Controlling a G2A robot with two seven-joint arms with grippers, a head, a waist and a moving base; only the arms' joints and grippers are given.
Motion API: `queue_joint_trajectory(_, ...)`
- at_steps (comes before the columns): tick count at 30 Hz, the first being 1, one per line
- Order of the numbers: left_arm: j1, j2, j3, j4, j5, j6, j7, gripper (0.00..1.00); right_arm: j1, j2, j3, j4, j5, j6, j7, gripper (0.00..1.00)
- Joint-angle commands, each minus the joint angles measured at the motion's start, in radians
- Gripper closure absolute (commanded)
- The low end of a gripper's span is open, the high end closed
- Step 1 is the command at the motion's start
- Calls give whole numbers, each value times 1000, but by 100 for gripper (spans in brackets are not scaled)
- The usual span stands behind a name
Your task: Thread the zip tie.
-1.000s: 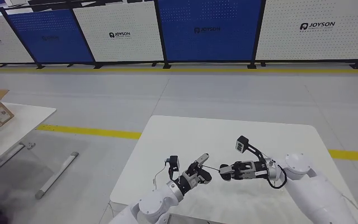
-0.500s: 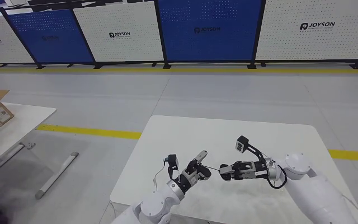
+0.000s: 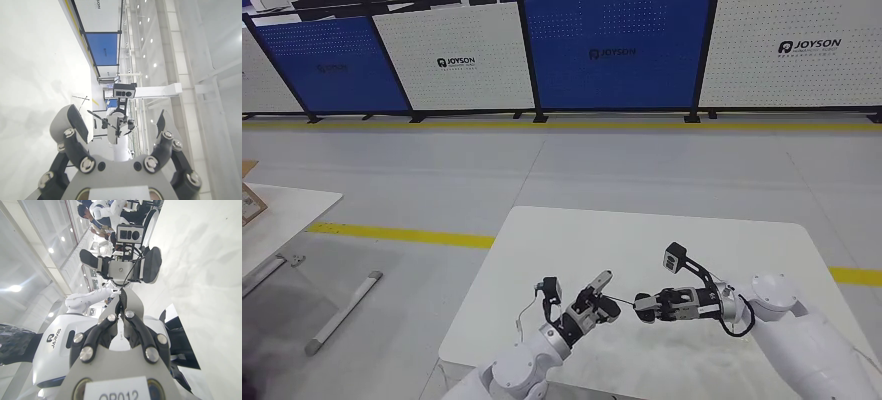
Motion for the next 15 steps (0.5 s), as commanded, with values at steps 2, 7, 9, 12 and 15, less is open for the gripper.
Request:
queue_joint_trajectory(2, 11, 1, -3, -4, 15, -6, -13, 78, 0, 0, 0, 0, 0, 0, 0, 100)
queue_joint_trajectory(7, 28, 1, -6, -14, 52, -23, -15, 98, 0, 0, 0, 0, 0, 0, 0, 100)
queue_joint_trajectory(9, 32, 1, -6, -17, 57, -25, -18, 100, 0, 0, 0, 0, 0, 0, 0, 100)
queue_joint_trajectory(12, 34, 0, -8, -19, 57, -25, -24, 100, 0, 0, 0, 0, 0, 0, 0, 100)
queue_joint_trajectory(15, 35, -1, -10, -18, 56, -25, -28, 100, 0, 0, 0, 0, 0, 0, 0, 100)
